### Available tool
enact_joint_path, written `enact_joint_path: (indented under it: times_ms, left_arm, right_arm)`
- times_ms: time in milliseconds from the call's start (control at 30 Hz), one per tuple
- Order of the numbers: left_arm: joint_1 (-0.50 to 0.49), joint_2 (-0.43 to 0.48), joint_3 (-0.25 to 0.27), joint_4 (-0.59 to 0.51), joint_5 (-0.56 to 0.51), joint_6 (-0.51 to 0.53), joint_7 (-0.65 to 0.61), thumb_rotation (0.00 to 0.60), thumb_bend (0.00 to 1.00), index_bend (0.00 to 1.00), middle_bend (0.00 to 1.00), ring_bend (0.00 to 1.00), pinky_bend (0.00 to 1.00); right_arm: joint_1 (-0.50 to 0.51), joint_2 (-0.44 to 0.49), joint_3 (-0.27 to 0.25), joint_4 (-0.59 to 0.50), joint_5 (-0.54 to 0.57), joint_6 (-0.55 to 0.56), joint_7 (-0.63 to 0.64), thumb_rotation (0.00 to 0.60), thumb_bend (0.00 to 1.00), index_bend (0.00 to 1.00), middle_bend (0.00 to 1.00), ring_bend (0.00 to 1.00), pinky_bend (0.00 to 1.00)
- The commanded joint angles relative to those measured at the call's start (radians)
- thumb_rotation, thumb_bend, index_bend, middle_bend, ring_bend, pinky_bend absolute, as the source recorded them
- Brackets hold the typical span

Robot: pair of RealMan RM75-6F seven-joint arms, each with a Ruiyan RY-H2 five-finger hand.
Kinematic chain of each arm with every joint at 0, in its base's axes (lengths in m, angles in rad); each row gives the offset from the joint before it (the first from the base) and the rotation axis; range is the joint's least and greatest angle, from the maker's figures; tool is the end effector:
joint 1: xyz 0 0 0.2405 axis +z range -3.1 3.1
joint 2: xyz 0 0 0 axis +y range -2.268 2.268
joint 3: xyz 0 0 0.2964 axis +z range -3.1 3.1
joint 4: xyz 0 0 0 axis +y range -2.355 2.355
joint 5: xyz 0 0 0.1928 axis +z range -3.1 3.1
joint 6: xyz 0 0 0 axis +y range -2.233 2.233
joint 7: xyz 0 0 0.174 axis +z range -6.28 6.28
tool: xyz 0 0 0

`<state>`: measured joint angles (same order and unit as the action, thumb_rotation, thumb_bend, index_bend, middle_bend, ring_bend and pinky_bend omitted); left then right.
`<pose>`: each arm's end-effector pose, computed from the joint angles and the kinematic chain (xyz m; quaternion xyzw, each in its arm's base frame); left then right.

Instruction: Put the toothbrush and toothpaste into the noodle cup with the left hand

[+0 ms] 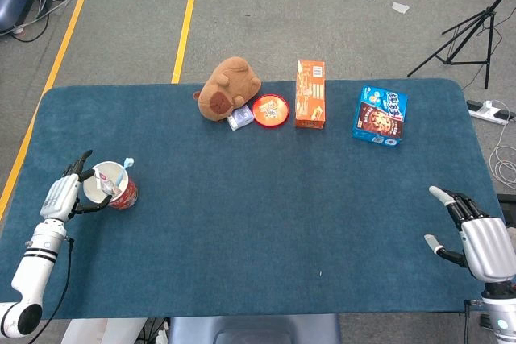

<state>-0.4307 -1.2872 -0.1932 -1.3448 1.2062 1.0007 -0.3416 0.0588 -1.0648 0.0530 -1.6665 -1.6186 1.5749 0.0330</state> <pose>-0.3416 0.3613 0.1286 -0.5364 -0.5460 -0.4221 0.4859 -0.3123 -0.2023 0.2130 0.6004 -0.3523 0.4406 0.5669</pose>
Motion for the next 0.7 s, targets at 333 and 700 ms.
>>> enact_joint_path:
  times_ms: [333,700]
  left_arm:
    - [0.001,0.000,0.002,0.002,-0.001,-0.003,0.003,0.600,0.38,0.41,0.00,0.00,0.00]
    - [0.003,0.000,0.002,0.003,-0.001,-0.004,0.002,0.600,0.38,0.39,0.00,0.00,0.00]
  right_arm:
    - [0.000,-0.001,0.000,0.002,0.001,0.000,0.002,0.600,0.16,0.19,0.26,0.24,0.60]
    - [0.000,-0.002,0.000,0.006,0.001,-0.001,0.005,0.600,0.16,0.19,0.26,0.24,0.60]
